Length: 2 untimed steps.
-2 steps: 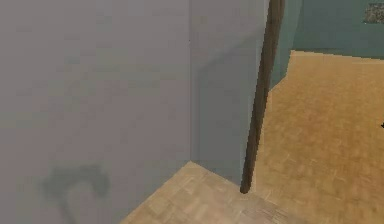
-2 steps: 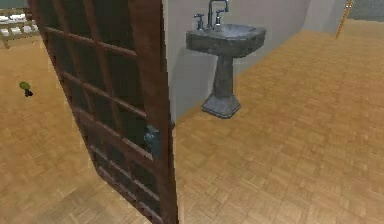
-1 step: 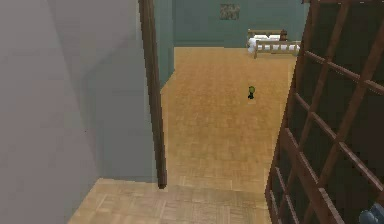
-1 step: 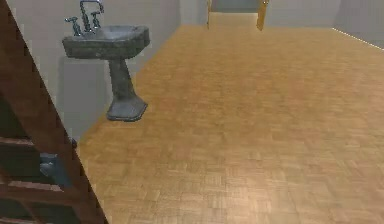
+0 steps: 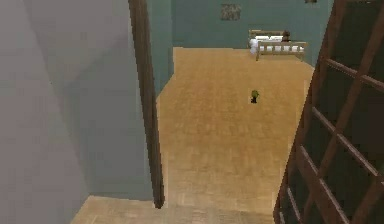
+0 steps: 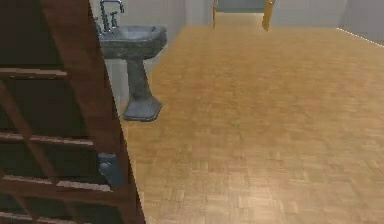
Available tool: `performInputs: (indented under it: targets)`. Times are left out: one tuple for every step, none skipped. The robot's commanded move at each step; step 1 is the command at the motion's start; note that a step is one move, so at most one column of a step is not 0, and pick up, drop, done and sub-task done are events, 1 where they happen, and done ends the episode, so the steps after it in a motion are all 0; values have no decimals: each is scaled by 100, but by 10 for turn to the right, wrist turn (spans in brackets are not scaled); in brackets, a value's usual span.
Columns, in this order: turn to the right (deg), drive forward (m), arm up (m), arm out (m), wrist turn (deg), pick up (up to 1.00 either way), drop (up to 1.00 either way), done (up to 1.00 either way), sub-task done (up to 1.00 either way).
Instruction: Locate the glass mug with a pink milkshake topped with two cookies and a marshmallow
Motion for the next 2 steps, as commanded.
performInputs:
  targets:
    - [120,0,0,0,0,0,0,0,0]
    - [0,100,0,0,0,0,0,0,0]
